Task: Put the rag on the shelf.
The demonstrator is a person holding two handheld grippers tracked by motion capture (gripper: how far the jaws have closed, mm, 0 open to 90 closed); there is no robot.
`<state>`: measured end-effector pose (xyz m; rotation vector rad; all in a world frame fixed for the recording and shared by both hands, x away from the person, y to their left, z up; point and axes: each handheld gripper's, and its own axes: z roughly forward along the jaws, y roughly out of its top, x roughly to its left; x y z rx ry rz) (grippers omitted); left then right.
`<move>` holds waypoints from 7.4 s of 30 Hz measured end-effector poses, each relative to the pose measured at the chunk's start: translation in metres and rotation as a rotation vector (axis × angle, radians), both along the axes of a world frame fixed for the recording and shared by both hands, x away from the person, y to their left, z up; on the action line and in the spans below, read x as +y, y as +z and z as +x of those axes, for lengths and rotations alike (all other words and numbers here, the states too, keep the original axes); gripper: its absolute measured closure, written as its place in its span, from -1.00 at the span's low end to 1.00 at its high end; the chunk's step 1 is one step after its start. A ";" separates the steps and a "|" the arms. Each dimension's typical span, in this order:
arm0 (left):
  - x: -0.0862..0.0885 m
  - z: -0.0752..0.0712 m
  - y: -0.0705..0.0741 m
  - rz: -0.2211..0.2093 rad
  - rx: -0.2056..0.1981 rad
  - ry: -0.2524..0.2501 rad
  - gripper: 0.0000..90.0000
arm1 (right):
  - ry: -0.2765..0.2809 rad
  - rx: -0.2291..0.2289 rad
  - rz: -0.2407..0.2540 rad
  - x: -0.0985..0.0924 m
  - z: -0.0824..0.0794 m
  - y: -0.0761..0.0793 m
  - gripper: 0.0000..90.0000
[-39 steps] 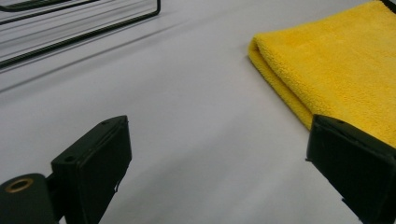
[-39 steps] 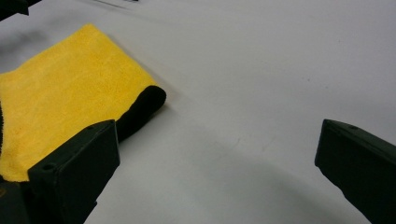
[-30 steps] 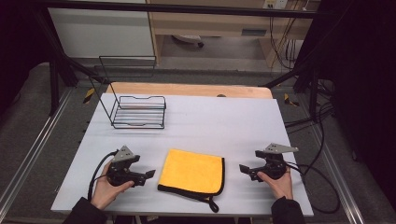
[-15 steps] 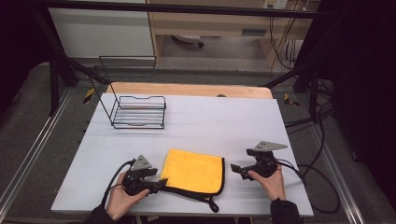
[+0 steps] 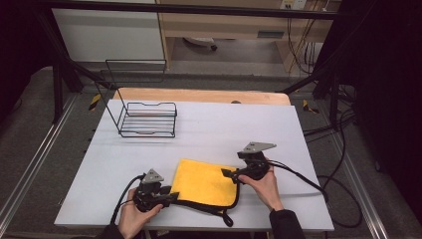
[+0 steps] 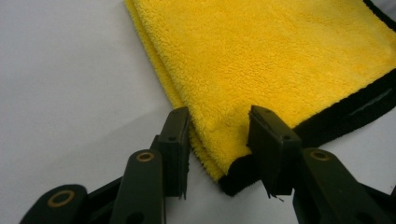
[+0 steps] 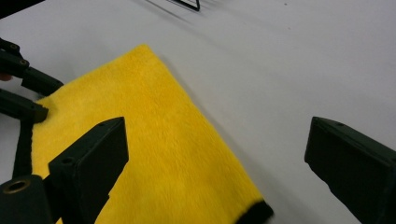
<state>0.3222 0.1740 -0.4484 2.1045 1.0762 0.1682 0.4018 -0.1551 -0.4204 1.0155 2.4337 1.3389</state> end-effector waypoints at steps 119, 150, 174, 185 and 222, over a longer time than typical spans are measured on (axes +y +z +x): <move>0.078 0.029 0.021 -0.009 -0.188 0.036 -0.70 | 0.205 -0.122 -0.291 0.069 -0.074 -0.028 0.69; 0.084 0.029 0.024 -0.025 -0.199 0.060 -0.64 | 0.190 -0.084 -0.332 0.083 -0.074 -0.021 0.37; 0.086 0.029 0.026 -0.035 -0.204 0.064 -0.62 | 0.146 -0.060 -0.234 0.078 -0.065 -0.010 0.82; 0.092 0.030 0.029 -0.043 -0.212 0.093 -0.62 | 0.116 -0.005 -0.166 0.133 -0.080 -0.005 0.81; 0.054 0.065 0.038 -0.022 -0.180 0.023 -0.84 | -0.076 -0.002 0.045 0.006 -0.024 -0.012 -0.85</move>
